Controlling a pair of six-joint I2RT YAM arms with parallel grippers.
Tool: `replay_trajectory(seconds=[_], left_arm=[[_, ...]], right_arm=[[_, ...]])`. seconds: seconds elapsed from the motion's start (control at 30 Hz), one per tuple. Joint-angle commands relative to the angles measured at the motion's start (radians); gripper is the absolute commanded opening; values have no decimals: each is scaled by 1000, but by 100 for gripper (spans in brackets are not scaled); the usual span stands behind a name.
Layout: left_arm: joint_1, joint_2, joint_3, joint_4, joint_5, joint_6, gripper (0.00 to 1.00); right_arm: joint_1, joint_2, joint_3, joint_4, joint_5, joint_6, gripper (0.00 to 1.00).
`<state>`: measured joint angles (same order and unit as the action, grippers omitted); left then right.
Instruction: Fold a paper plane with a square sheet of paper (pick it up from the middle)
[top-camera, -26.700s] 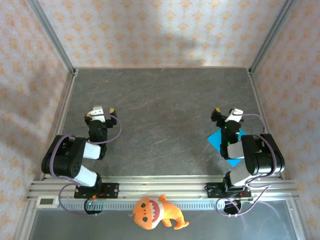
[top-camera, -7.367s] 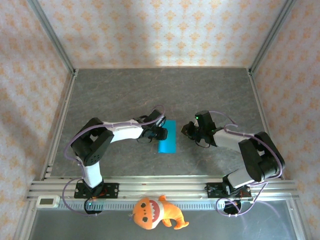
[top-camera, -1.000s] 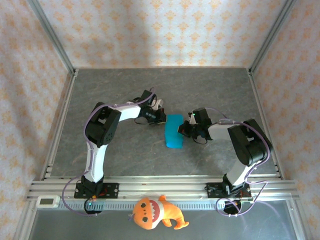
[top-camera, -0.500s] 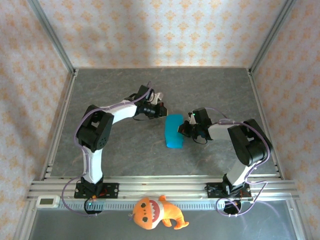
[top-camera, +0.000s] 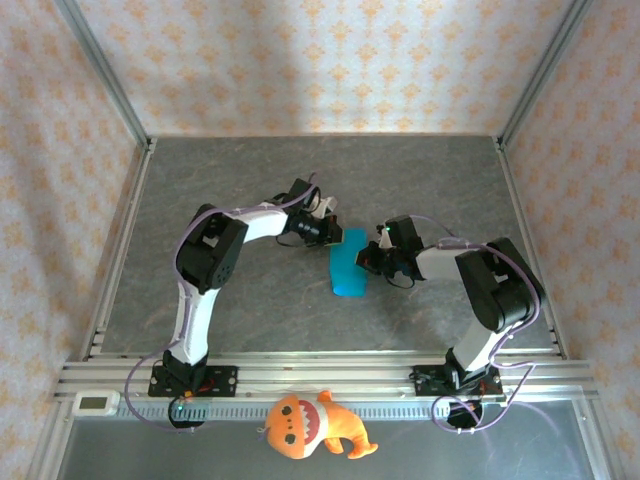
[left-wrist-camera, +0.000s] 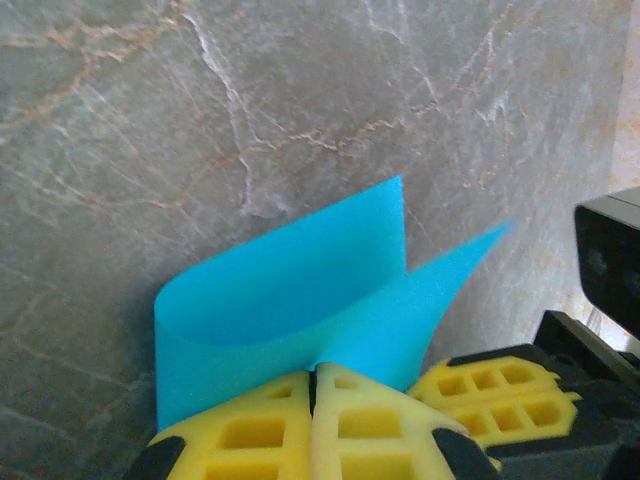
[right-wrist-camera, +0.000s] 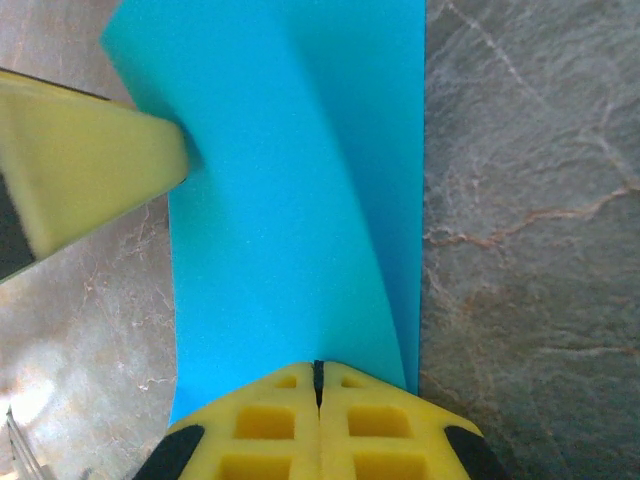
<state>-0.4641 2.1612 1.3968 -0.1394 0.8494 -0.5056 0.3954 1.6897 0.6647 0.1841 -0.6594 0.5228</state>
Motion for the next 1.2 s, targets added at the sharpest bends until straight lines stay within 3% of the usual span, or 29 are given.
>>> replay_trajectory(seconds=[0.0, 0.47, 0.83, 1.17], left_arm=[[10, 35, 33, -29, -48, 29, 0], [60, 38, 5, 43, -189, -57, 0], [88, 23, -20, 139, -214, -153, 0], [86, -9, 7, 49, -279, -126, 0]], right_arm=[[-11, 68, -53, -183, 136, -2, 0], [-12, 76, -56, -178, 136, -7, 0], [-11, 68, -66, -174, 135, -5, 0], [-12, 49, -70, -157, 125, 15, 0]])
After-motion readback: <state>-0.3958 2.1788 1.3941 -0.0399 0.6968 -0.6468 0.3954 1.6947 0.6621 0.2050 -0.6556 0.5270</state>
